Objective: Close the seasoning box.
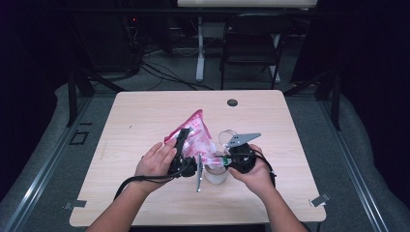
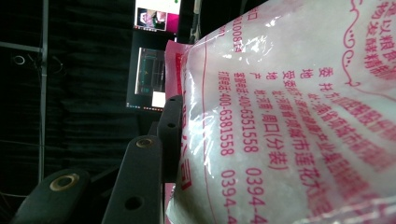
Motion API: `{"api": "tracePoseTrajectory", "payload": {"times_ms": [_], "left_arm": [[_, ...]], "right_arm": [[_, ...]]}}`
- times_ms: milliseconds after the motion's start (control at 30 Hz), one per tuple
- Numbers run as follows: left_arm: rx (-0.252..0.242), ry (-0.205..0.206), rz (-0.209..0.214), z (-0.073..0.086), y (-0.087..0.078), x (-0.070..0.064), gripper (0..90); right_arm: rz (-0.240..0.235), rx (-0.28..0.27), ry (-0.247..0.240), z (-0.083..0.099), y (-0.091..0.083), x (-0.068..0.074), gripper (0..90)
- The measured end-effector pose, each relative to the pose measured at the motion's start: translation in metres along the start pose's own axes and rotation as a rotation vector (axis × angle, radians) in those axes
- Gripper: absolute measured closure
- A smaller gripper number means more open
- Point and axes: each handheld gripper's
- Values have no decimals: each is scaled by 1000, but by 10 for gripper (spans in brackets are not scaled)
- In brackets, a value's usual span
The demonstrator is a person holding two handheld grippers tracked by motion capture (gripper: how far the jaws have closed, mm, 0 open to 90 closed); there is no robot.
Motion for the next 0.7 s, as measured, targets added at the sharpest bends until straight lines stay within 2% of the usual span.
{"api": "tracePoseTrajectory", "payload": {"times_ms": [700], "left_arm": [[-5,7,-7,-2,0,2,642]], "right_arm": [[0,0,2,0,0,-1,900]]}}
Point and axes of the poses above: each handheld gripper's, and its own axes: y roughly forward along the jaws, z roughly out of its underside, x roughly to its left, and after that the axes turned 2 degrees about -y, right-handed
